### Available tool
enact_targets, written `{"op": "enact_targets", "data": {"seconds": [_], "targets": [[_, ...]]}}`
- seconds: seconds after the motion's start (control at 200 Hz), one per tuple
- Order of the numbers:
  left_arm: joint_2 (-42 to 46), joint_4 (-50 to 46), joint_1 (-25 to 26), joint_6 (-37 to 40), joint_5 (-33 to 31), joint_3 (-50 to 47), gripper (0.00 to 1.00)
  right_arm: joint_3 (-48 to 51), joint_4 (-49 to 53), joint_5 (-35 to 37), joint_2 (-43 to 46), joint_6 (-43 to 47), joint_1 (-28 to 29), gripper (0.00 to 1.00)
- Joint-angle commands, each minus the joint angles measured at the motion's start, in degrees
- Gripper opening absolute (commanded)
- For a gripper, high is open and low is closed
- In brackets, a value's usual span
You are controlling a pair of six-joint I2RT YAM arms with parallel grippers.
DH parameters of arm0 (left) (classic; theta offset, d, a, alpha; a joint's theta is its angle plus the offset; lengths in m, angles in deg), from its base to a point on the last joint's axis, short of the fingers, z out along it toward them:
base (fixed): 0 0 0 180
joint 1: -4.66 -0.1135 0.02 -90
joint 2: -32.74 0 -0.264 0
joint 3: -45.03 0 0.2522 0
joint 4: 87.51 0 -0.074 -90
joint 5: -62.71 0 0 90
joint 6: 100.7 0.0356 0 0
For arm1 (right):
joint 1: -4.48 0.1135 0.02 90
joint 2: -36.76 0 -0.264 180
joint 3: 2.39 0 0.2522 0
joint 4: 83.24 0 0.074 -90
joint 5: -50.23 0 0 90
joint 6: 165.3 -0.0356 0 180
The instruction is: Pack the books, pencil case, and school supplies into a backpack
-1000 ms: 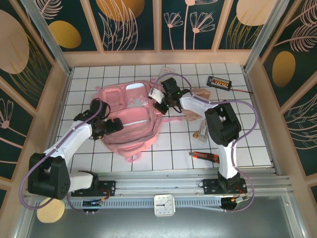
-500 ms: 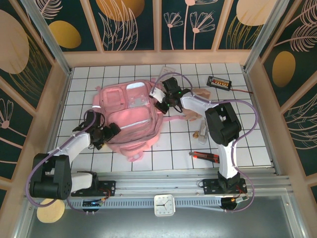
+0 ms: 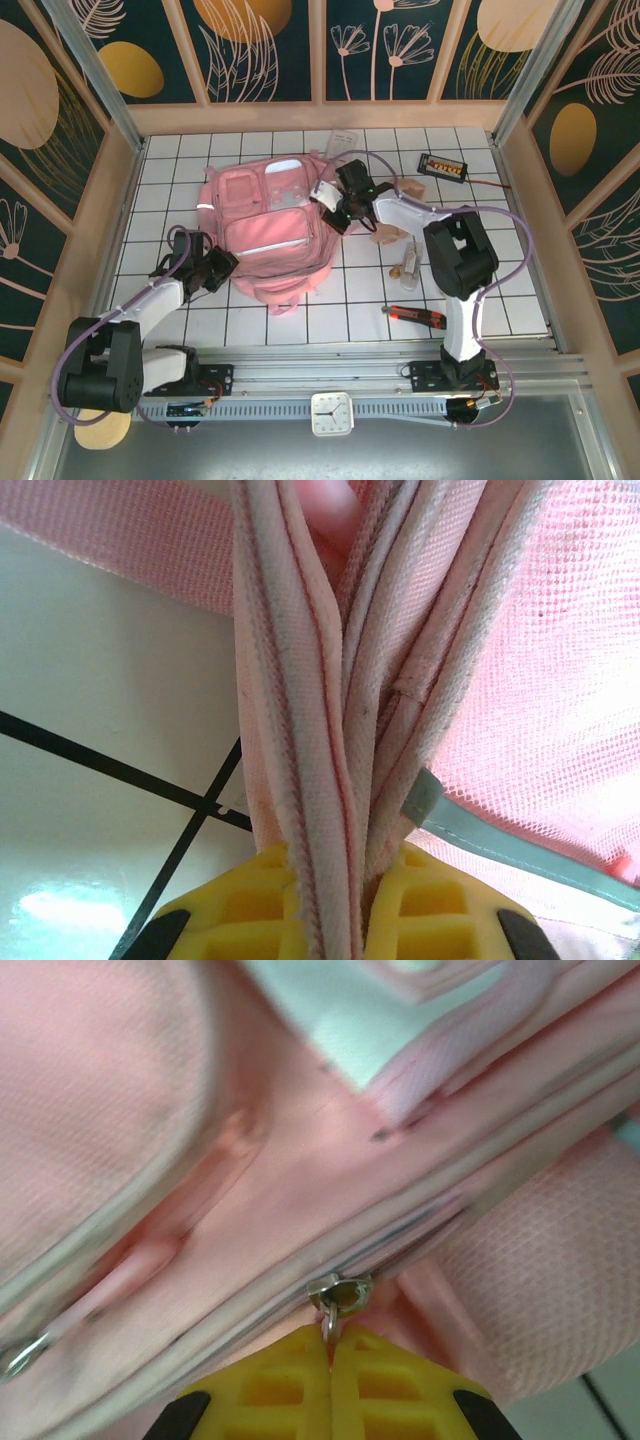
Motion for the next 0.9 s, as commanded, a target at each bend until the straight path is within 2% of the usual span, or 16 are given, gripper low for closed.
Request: {"op": "enact_targets", "data": {"seconds": [0.0,0.165,0.295,0.365,0.485,0.595,0.64,0.746,0.766,0.821,0.856,0.896], "targets": [[0.9,3.4,-0.3,-4.7,-5.0,0.6,0.00,5.0,6.9,0.4,6.4,6.3,2.6,0.00],[-0.8,6.8,-0.3,-6.9,-3.2,0.7,0.00,8.9,9.0,-2.7,10.4,8.6,5.0,0.00],[-0.6,8.0,-0.3,-8.0,-3.6,0.6,0.00,9.3,10.6,-5.5,11.0,6.1,7.5,0.00],[-1.3,7.9,-0.3,-7.2,-3.0,0.6,0.00,9.6,9.8,-4.6,10.9,4.7,8.3,0.00],[-2.1,5.7,-0.3,-3.6,-2.6,0.8,0.00,8.6,4.9,-5.4,10.3,1.3,4.6,0.00],[-3.5,-1.0,-0.3,4.0,-2.9,4.5,0.00,10.8,-6.5,-7.4,10.7,1.0,-1.1,0.02],[-3.6,-3.7,-0.5,6.5,-3.2,5.9,0.00,11.6,-9.6,-7.6,10.9,2.2,-1.4,0.04],[-4.9,-8.5,-1.1,11.0,-2.7,8.6,0.00,10.8,-10.1,-8.6,8.9,8.8,-4.0,0.14],[-5.2,-9.2,-1.2,11.6,-2.7,9.0,0.00,10.2,-9.7,-9.2,8.0,9.7,-4.2,0.25],[-5.5,-10.4,-1.4,12.8,-3.3,9.3,0.00,7.6,-8.2,-10.9,5.8,11.0,-4.9,0.41],[-5.4,-11.0,-1.5,13.4,-3.5,9.5,0.00,6.3,-8.7,-10.9,4.2,10.3,-5.1,0.58],[-5.5,-11.4,-1.6,13.8,-3.4,9.5,0.00,5.2,-9.0,-11.7,2.8,9.7,-5.1,0.67]]}}
